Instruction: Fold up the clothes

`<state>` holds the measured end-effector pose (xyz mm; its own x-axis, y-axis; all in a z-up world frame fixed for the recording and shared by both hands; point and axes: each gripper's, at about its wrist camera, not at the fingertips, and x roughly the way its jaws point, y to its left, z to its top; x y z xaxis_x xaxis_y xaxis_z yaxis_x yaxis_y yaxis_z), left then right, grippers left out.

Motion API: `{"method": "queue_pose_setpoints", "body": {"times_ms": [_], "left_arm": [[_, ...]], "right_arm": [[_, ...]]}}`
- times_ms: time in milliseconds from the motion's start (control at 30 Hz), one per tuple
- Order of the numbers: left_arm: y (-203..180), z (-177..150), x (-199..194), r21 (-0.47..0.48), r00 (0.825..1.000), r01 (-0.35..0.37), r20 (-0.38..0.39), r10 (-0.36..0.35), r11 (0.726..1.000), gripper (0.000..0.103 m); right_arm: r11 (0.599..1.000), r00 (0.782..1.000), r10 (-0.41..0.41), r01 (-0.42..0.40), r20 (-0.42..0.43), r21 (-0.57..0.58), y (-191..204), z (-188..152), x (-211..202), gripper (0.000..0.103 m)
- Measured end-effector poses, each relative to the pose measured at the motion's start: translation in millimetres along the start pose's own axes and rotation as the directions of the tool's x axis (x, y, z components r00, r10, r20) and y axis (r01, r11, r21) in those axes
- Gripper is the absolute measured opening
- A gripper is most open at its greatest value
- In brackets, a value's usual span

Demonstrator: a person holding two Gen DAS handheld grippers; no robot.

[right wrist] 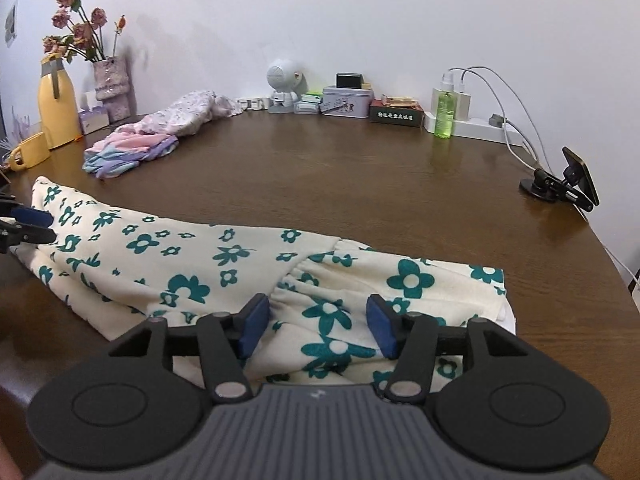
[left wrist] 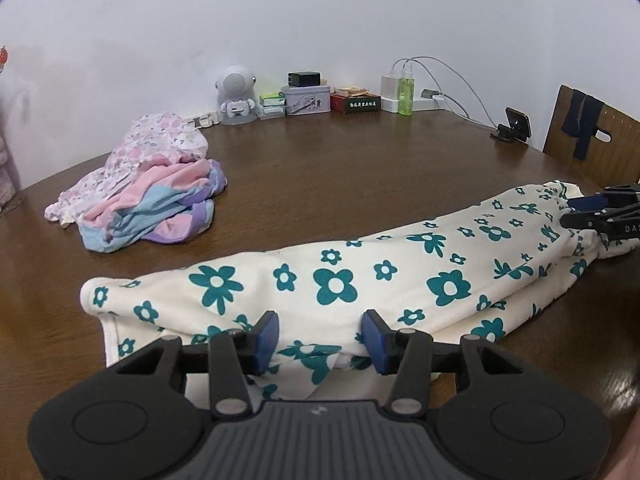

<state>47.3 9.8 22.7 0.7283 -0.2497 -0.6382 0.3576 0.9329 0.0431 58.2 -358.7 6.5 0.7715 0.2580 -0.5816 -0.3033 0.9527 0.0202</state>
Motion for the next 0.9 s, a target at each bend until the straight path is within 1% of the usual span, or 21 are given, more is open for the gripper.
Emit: {"method": "queue_pose_setpoints", "body": {"times_ms": [133, 233, 400, 467, 567, 667, 733, 800, 867, 900], "left_arm": [[-1.0, 7.5, 11.4, 0.010, 1.000, 0.001, 0.009, -0.001, 1.000, 0.046], [-1.1, 5.0, 9.8, 0.013, 1.000, 0.003, 0.017, -0.003, 1.000, 0.046], [2.9, -3.0, -2.6, -0.015, 0.999, 0.027, 0.048, -0.026, 1.000, 0.045], [3.8, -4.3, -14.8, -0.017, 0.997, 0.024, 0.080, -0.023, 1.000, 0.046], [7.6, -6.9, -26.4, -0.022, 0.996, 0.006, 0.093, -0.004, 1.000, 0.046], [10.4, -10.5, -28.5, -0.019, 0.997, -0.024, 0.075, 0.025, 1.000, 0.043], [12.5, -13.8, -24.5, -0.020, 0.998, -0.026, 0.052, 0.027, 0.999, 0.042], [13.9, -16.9, -20.6, -0.020, 0.999, -0.027, 0.035, 0.028, 0.999, 0.042], [14.6, -18.1, -21.2, -0.023, 0.999, -0.024, 0.041, 0.025, 0.999, 0.042], [15.7, -17.4, -24.1, -0.029, 0.998, -0.020, 0.051, 0.021, 0.999, 0.042]], "right_arm": [[1.000, 1.000, -0.020, 0.020, -0.001, 0.010, -6.5, 7.7, 11.2, 0.056], [0.999, 1.000, -0.028, 0.028, 0.001, 0.022, -8.1, 7.6, 13.1, 0.059], [0.999, 0.999, -0.047, 0.046, 0.003, 0.026, -6.4, 7.1, 13.2, 0.061], [0.998, 0.999, -0.050, 0.049, 0.006, 0.030, -5.5, 7.0, 12.0, 0.063], [0.998, 0.998, -0.057, 0.056, 0.021, 0.035, -4.1, 8.3, 8.4, 0.068], [0.998, 0.997, -0.040, 0.037, 0.065, 0.054, 1.0, 12.1, -0.1, 0.070], [0.998, 0.996, -0.024, 0.020, 0.085, 0.053, 6.7, 14.7, -4.1, 0.074], [0.999, 0.996, -0.027, 0.023, 0.090, 0.040, 13.6, 16.0, -6.6, 0.077], [0.999, 0.996, -0.023, 0.019, 0.091, 0.043, 17.3, 17.3, -8.5, 0.078], [0.998, 0.995, -0.020, 0.014, 0.096, 0.053, 18.1, 17.6, -10.8, 0.080]]}}
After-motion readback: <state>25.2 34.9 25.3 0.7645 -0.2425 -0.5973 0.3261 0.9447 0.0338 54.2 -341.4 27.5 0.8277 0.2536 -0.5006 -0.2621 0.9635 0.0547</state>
